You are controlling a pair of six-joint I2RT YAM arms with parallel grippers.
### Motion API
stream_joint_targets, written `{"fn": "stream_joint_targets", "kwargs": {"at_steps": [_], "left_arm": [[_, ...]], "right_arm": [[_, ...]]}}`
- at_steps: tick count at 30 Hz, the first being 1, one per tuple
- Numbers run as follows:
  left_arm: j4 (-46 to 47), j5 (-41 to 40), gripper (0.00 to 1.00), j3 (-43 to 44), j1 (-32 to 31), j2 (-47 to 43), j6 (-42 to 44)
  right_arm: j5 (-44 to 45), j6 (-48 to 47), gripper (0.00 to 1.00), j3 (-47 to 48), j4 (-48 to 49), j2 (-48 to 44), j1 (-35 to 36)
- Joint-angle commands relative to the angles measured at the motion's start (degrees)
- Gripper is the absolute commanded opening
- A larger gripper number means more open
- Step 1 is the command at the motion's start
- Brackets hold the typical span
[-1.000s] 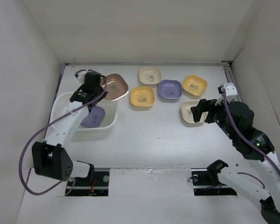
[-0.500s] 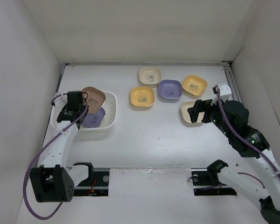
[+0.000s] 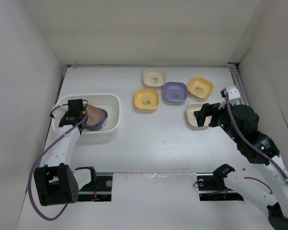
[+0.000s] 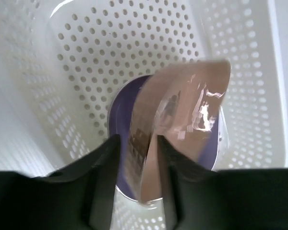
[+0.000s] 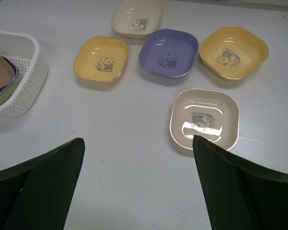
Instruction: Place the plates into the plastic bin on the countertop
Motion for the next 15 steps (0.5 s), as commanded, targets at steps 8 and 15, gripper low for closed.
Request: {"fn": "stream_joint_targets", "kwargs": {"at_steps": [8, 15], "left_arm": [[4.92, 5.73, 0.91, 2.50, 0.60, -5.55, 8.57], [10.12, 19.78, 1.00, 12.15, -9.57, -0.49, 19.47]], "right_arm": [[-0.83, -0.70, 1.00, 0.72, 2.62, -0.35, -0.44], [1.27, -0.18, 1.00, 1.33, 2.62, 0.79, -0.44]]}}
